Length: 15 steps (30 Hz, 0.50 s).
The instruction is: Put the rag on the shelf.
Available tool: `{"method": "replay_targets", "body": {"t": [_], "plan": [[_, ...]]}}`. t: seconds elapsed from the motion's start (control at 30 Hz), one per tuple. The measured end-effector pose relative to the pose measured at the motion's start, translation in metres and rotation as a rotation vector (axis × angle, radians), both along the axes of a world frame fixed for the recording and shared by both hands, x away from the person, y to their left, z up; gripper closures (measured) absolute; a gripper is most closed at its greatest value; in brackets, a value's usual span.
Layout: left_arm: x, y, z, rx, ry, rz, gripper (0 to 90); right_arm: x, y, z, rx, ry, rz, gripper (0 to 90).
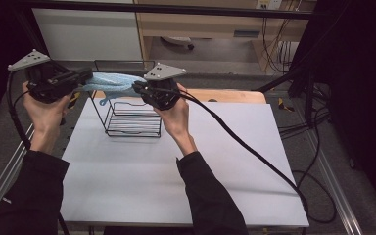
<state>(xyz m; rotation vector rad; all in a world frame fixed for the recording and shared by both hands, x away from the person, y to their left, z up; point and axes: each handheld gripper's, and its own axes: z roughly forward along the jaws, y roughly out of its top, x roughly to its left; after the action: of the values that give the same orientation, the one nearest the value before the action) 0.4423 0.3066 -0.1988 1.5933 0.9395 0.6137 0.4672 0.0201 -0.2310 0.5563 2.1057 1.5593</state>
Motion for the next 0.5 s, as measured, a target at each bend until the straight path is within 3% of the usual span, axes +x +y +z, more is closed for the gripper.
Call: {"method": "replay_targets", "body": {"t": [0.5], "plan": [[-0.004,-0.002,-0.021,0.12,0.083,-0.045,89.0,-0.002,0.0,-0.007,-0.031,0.036,0.028,79.4]]}}
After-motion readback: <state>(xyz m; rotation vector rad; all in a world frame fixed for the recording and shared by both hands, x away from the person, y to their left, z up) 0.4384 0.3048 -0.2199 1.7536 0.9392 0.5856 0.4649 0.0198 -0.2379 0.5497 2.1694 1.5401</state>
